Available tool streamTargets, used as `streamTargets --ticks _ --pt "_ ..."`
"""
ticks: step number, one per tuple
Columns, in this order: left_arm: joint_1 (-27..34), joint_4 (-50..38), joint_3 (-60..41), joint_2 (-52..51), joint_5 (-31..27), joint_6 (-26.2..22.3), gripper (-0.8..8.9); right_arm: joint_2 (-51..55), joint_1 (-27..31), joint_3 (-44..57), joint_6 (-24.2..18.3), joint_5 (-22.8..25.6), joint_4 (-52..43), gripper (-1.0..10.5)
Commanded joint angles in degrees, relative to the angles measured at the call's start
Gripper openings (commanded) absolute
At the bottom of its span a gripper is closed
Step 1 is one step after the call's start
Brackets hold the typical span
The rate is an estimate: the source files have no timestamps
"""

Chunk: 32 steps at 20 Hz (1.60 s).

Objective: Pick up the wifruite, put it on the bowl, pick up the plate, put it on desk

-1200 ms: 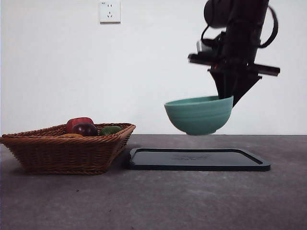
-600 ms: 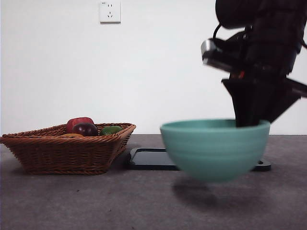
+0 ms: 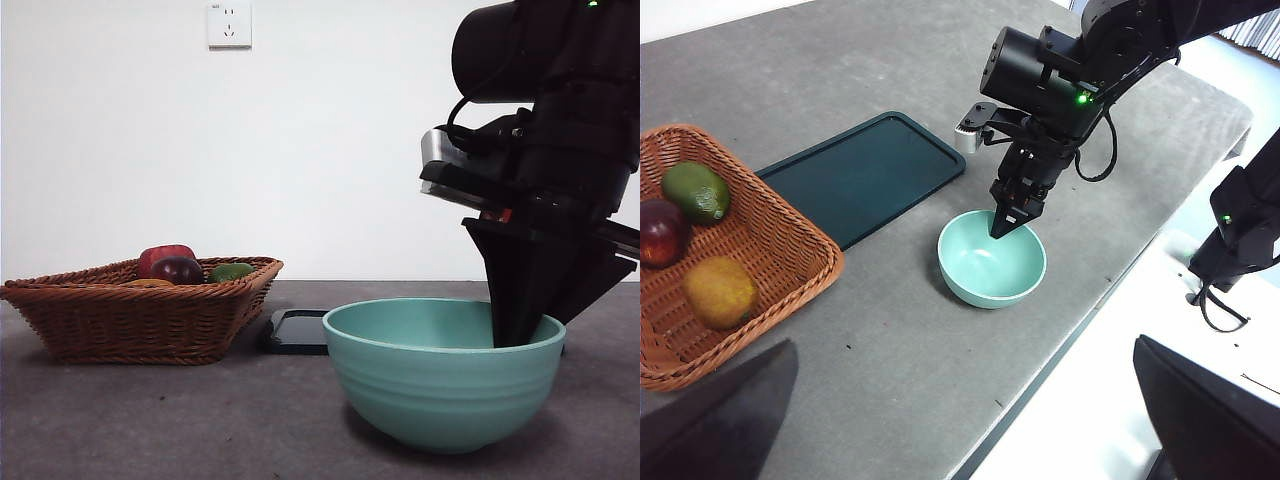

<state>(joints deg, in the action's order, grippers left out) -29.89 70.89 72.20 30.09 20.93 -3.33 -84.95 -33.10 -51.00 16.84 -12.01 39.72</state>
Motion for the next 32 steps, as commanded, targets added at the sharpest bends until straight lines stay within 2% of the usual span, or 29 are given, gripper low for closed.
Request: streamTargets --ticks 1,4,5,9,12,16,21,27,32 --pt "-0.3 -0.6 0.7 0.2 0.1 0.4 5.95 -0.8 -0.5 -0.4 1.1 -0.2 -0.5 0.1" --pt "-0.3 -0.6 0.7 0.2 0.1 0.4 5.95 -0.8 -0.5 -0.4 1.6 -0.1 -0.3 0.2" --pt "-0.3 -0.6 0.7 0.2 0.1 0.4 5.95 -0.8 -0.5 -0.4 1.6 0.0 -0.3 0.5" --pt "-0.3 -0.6 0.7 0.2 0.1 0.4 5.95 -0.3 -0.4 -0.4 1.9 1.8 -0.2 3.9" --pt "-0.3 -0.6 0.7 0.2 0.1 0.4 5.95 3.3 -0.4 -0.5 1.9 3.3 0.7 4.8" --pt "-0.3 -0.6 0.7 0.2 0.1 0.4 5.95 13.9 -0.4 -0.5 2.3 3.3 3.8 5.6" --pt "-0.3 -0.6 0.7 0.2 0.1 0.4 5.95 32.3 -0.4 -0.6 3.2 3.1 13.0 5.9" --pt "-0.3 -0.6 0.7 0.2 0.1 0.4 5.95 54.3 -0.4 -3.7 2.2 3.0 26.0 5.9" --pt "-0.3 -0.6 0.7 0.2 0.1 0.4 5.95 64.7 -0.4 -8.9 2.2 3.0 34.1 5.9"
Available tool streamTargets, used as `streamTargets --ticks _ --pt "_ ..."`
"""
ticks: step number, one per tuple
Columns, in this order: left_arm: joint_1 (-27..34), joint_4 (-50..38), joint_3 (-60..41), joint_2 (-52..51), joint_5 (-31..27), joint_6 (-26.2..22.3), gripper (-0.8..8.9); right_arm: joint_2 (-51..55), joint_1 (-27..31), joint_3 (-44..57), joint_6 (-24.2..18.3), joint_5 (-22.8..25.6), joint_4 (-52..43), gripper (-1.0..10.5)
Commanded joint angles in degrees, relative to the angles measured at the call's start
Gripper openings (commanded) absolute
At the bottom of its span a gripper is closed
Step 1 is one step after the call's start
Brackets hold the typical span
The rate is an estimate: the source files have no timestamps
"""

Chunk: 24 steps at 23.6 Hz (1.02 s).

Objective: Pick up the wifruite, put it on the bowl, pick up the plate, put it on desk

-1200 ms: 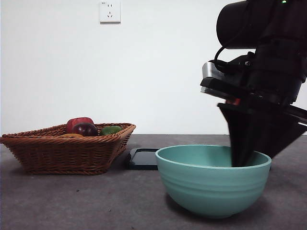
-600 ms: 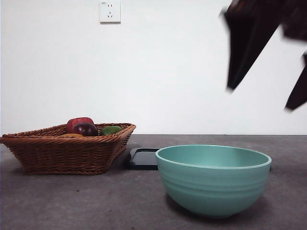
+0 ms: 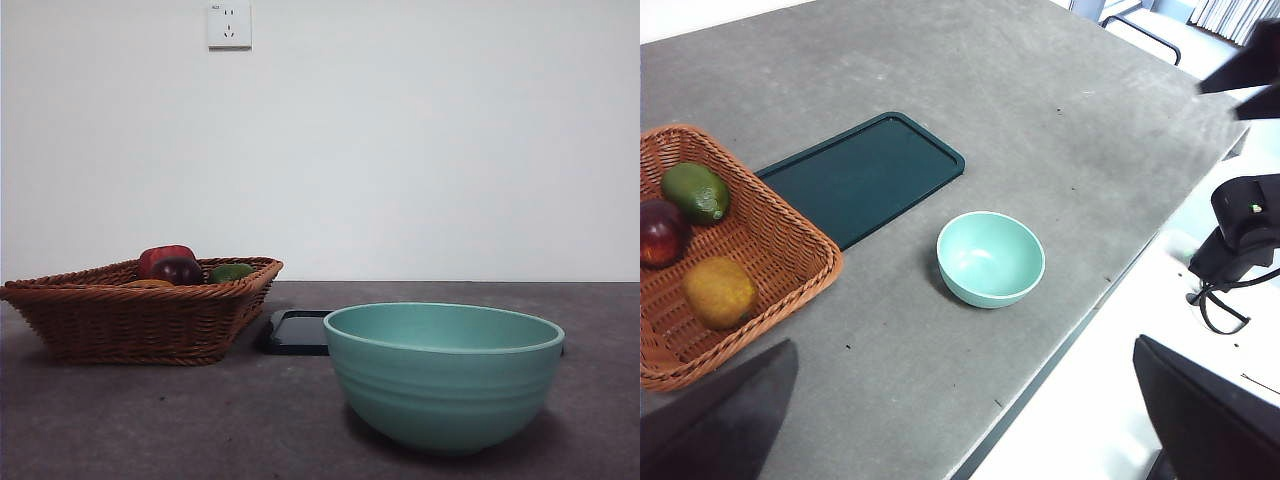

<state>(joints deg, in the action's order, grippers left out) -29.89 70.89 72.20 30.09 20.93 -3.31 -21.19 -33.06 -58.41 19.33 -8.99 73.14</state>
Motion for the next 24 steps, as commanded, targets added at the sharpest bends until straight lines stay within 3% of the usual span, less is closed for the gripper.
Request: streamTargets --ticks 1,8,24 --pt "-0.3 -0.6 0.7 0.2 0.1 0.3 5.95 2.1 -0.5 -2.3 -0.4 -0.1 1.6 5.9" --pt "-0.3 -0.7 0.7 0.2 0.1 0.3 5.95 4.1 -0.5 -6.5 -0.5 -3.2 3.2 5.9" --pt "-0.3 -0.6 0.7 0.2 0.1 0.3 5.93 4.1 -0.5 -9.9 -2.0 -2.9 3.5 5.9"
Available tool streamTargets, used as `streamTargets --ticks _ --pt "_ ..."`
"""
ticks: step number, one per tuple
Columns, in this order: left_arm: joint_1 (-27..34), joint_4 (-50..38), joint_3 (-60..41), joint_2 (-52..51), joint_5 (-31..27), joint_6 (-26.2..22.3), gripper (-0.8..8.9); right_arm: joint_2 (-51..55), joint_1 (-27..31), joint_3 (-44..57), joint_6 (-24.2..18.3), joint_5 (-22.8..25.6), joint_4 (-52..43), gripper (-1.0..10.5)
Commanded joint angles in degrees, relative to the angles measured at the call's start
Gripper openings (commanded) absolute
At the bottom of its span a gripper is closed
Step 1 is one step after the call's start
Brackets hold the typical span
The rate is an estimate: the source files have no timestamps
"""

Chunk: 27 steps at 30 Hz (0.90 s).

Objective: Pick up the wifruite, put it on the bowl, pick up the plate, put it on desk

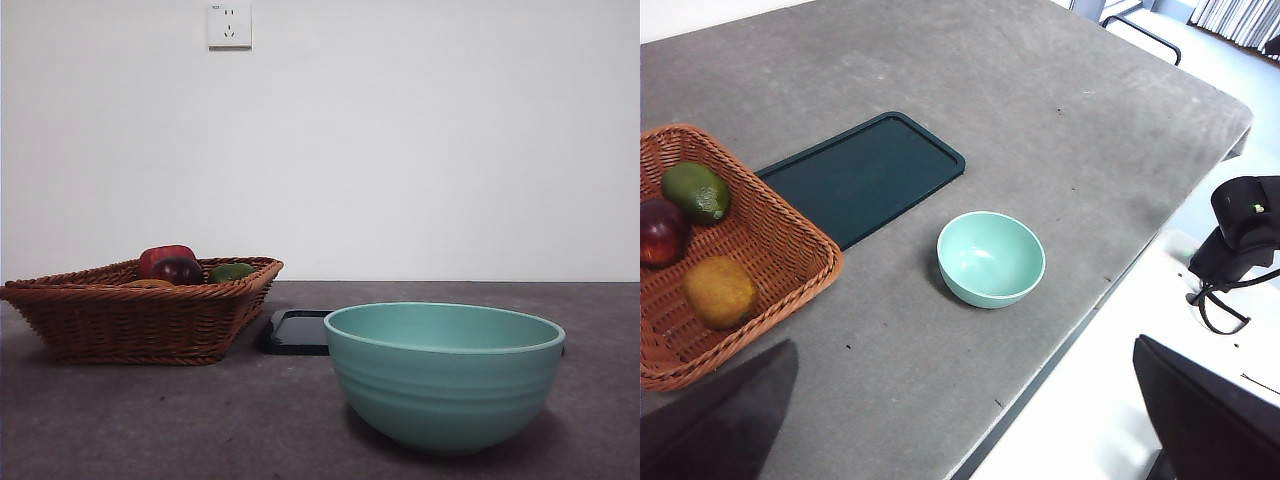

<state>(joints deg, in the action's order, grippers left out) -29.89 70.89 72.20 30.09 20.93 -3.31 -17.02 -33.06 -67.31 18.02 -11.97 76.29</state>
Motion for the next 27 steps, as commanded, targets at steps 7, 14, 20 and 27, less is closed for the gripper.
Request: streamTargets --ticks 7,14,20,27 --pt "-0.3 -0.6 0.7 0.2 0.1 0.4 3.83 0.0 -0.5 -1.0 -0.7 0.0 0.3 4.0" --pt "-0.3 -0.5 0.7 0.2 0.1 0.6 0.16 0.0 -0.5 -1.0 -1.8 0.0 0.4 0.1" --pt "-0.3 -0.5 0.7 0.2 0.1 1.2 0.15 0.0 -0.5 -1.0 -2.0 0.0 0.0 0.1" --pt "-0.3 -0.5 0.7 0.2 0.1 1.2 0.16 0.0 -0.5 -1.0 -2.0 0.0 -0.2 0.1"
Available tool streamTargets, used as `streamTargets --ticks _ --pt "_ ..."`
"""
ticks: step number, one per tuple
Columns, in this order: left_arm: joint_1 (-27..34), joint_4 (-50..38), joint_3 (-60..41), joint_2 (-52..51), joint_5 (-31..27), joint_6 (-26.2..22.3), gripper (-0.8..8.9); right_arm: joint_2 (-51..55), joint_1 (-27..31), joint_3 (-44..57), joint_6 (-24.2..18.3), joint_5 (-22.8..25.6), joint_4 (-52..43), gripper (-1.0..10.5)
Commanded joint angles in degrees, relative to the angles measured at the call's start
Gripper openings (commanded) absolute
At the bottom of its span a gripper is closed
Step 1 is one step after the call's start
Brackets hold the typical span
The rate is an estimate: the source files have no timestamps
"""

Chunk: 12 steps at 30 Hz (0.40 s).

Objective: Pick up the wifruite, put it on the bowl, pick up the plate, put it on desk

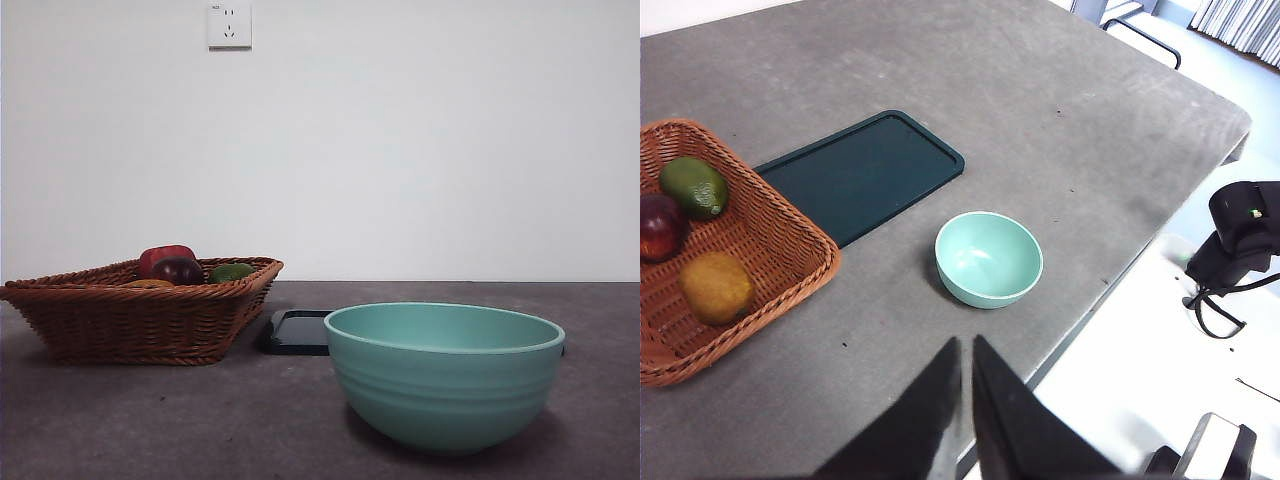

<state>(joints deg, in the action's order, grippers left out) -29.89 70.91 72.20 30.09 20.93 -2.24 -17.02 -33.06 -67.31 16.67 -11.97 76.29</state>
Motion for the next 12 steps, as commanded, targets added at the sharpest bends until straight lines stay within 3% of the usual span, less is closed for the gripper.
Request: streamTargets --ticks 1,12 --pt "-0.3 -0.6 0.7 0.2 0.1 0.1 0.15 0.0 -0.5 -1.0 -0.6 0.0 -0.2 0.1" --pt "3.0 -0.6 0.5 -0.2 0.1 0.1 0.15 0.0 -0.5 -1.0 -0.6 0.0 -0.2 0.1"
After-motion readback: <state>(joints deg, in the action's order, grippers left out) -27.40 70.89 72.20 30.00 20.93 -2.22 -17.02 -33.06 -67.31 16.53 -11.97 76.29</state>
